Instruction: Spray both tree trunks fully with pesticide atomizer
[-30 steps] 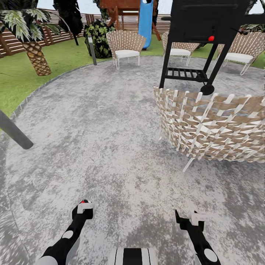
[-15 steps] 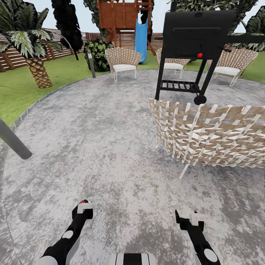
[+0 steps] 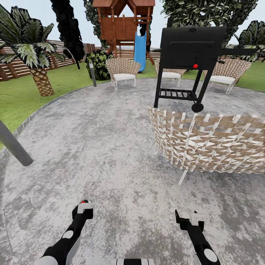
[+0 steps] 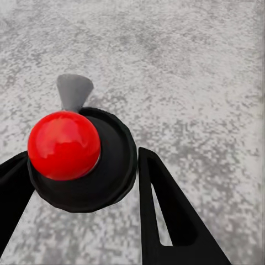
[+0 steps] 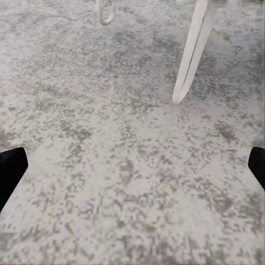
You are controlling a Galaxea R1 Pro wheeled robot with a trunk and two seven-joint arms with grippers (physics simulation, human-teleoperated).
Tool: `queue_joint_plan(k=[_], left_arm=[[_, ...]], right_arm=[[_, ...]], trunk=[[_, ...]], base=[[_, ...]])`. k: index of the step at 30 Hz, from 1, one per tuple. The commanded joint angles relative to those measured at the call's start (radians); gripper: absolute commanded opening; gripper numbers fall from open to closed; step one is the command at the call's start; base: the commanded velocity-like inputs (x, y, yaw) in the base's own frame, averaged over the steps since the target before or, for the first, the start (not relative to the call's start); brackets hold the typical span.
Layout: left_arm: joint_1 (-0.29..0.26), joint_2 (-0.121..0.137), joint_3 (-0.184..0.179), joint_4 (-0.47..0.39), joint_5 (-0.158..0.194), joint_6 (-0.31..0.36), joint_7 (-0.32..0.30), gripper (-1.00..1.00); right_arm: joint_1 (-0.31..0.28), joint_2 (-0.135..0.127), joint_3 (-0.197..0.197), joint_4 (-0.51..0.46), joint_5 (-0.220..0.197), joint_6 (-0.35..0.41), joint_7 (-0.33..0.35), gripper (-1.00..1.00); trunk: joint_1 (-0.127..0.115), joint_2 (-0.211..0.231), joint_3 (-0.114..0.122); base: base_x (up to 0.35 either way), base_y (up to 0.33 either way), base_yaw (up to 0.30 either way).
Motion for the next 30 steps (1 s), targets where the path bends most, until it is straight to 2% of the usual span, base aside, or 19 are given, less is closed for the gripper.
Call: queue_joint_plan(k=[1, 16, 25, 30], left_arm=[[0.000, 0.000, 0.000, 0.000, 0.000, 0.000, 0.000, -1.00], [0.000, 0.000, 0.000, 0.000, 0.000, 0.000, 0.000, -1.00], [0.000, 0.000, 0.000, 0.000, -0.001, -0.001, 0.000, -1.00], [0.000, 0.000, -0.001, 0.000, -0.001, -0.002, 0.000, -1.00]], right_arm=[[0.000, 0.000, 0.000, -0.001, 0.000, 0.000, 0.000, 1.00], [0.000, 0.000, 0.000, -0.001, 0.000, 0.000, 0.000, 1.00], [0.000, 0.000, 0.000, -0.001, 0.000, 0.000, 0.000, 1.00], [0.000, 0.000, 0.000, 0.000, 0.000, 0.000, 0.000, 1.00]], trunk=[[-0.004, 0.007, 0.005], [-0.061, 0.112, 0.069], [-0.096, 0.175, 0.097], [-0.096, 0.175, 0.097]], base=[[0.000, 0.000, 0.000], [0.000, 0.000, 0.000], [0.000, 0.000, 0.000], [0.000, 0.000, 0.000]])
